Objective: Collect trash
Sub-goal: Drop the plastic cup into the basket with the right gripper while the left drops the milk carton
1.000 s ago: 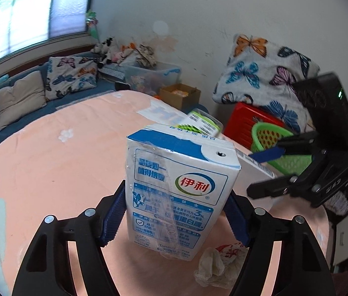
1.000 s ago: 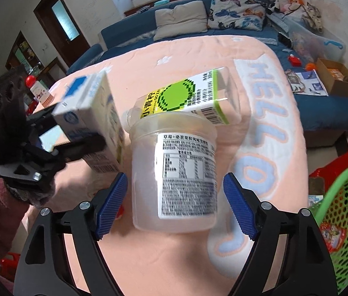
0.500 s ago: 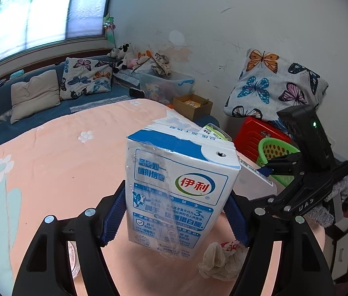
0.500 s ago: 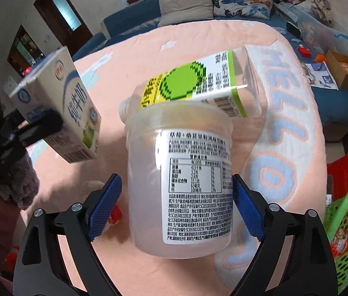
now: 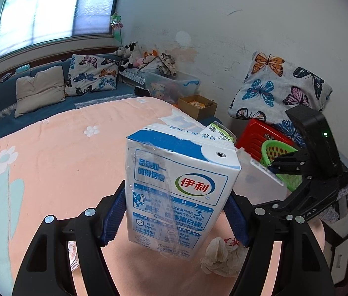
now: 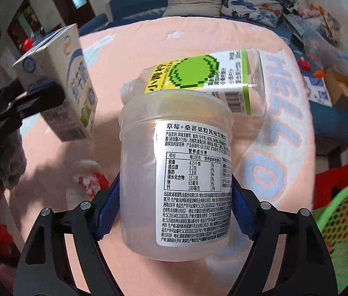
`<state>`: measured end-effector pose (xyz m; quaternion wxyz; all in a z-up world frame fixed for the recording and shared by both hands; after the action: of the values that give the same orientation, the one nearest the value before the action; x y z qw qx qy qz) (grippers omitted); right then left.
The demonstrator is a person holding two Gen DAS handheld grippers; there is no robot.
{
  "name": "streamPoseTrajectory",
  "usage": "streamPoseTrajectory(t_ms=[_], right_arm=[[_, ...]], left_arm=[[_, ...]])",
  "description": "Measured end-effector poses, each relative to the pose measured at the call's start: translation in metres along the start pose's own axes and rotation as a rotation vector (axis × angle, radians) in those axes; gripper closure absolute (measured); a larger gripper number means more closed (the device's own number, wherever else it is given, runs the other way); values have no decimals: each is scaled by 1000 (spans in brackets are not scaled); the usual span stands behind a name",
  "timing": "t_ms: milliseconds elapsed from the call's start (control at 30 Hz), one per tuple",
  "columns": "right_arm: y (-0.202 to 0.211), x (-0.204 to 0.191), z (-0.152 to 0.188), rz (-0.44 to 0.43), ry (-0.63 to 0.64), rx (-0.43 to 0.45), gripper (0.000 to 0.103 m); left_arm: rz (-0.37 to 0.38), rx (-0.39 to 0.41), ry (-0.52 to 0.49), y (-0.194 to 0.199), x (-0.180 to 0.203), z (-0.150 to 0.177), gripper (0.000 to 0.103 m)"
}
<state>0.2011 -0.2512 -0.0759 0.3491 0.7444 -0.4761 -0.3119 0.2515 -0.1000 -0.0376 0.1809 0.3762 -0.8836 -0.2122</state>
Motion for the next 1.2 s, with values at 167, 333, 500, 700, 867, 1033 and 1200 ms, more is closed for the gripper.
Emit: streamPoseTrajectory(t_ms=[167, 333, 500, 700, 867, 1033, 1200], right_arm=[[13, -6, 5, 23, 63, -38, 25], [29, -9, 14, 34, 80, -39, 25], [47, -5, 26, 35, 35, -8, 24], [73, 15, 40, 49, -42, 47, 24], [104, 45, 55, 88, -121, 100, 24], [130, 87, 75, 161, -206, 141, 24], [148, 129, 100, 238, -288, 165, 24]], left_arm=[[-4, 1, 1, 1, 1, 0, 33], [-3, 4, 0, 4, 4, 1, 33], [-6, 5, -10, 11, 14, 0, 33], [0, 5, -37, 20, 42, -4, 33], [20, 9, -53, 24, 70, -9, 33], [58, 9, -53, 20, 99, -16, 33], [94, 9, -61, 12, 129, -22, 33]])
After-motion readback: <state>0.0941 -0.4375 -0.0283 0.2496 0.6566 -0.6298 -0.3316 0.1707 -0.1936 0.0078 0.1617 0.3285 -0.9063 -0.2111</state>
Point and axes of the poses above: each gripper's, at about its wrist camera, not at the fingertips, and y roughly against the way its jaws point, x to its right, z to its underside, the point moved 4 cm from there along -y, roughly the way its jaws point, and after that the axes turned 5 degrees about x, right-handed, at the moved point
